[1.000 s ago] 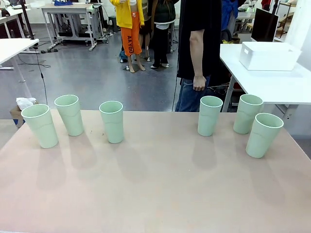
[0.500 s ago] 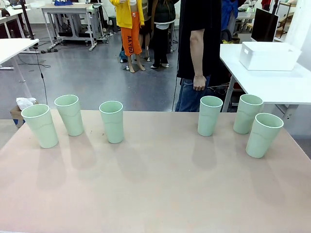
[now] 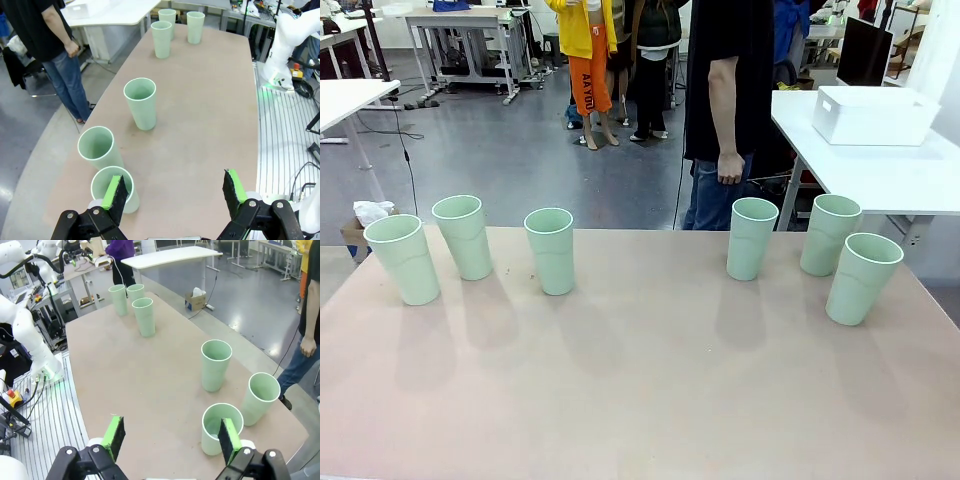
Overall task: Stack the cups and store them in the basket.
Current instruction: Pick up two Reusable plastic cups , one in each hand.
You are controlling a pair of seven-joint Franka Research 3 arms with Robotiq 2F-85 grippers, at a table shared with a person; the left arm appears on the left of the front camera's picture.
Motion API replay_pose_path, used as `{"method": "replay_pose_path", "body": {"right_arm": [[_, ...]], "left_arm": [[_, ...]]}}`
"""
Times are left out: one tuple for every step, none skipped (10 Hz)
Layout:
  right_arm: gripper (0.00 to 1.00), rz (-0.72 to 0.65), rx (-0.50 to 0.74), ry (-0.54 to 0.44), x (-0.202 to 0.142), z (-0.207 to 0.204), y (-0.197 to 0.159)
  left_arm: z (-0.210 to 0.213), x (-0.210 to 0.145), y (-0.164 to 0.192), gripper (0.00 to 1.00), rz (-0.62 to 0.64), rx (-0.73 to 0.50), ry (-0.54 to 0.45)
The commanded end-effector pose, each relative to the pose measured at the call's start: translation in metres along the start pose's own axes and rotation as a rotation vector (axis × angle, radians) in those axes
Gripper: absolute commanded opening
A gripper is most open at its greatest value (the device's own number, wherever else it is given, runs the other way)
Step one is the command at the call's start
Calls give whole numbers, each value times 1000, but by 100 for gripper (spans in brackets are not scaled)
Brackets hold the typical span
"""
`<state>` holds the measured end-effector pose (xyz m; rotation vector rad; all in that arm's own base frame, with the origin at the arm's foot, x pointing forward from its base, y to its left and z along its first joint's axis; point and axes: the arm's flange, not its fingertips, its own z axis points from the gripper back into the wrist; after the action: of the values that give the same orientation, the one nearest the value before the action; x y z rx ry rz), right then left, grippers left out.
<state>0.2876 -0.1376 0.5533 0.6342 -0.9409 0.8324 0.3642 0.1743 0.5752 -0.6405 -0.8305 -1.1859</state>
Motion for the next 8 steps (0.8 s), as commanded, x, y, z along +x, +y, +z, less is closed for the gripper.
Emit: {"method": "replay_pose_path", "body": {"right_arm": [[100,26,5,-27,3,0,-3],[100,26,5,-27,3,0,-3],[100,26,5,-27,3,0,-3],[100,26,5,-27,3,0,-3],[100,26,5,-27,3,0,-3],[100,26,5,-27,3,0,-3],[100,26,5,-27,3,0,-3],[100,26,5,-27,3,0,-3]], "left_arm": [[1,0,-1,100,-10,-3,-10],[1,0,-1,100,-10,-3,-10],[1,0,-1,100,-10,-3,-10],[1,0,-1,100,-10,-3,-10],[1,0,-1,100,-10,-3,-10],[1,0,-1,100,-10,-3,-10],[1,0,-1,100,-10,-3,-10],[1,0,-1,100,-10,-3,-10]]}}
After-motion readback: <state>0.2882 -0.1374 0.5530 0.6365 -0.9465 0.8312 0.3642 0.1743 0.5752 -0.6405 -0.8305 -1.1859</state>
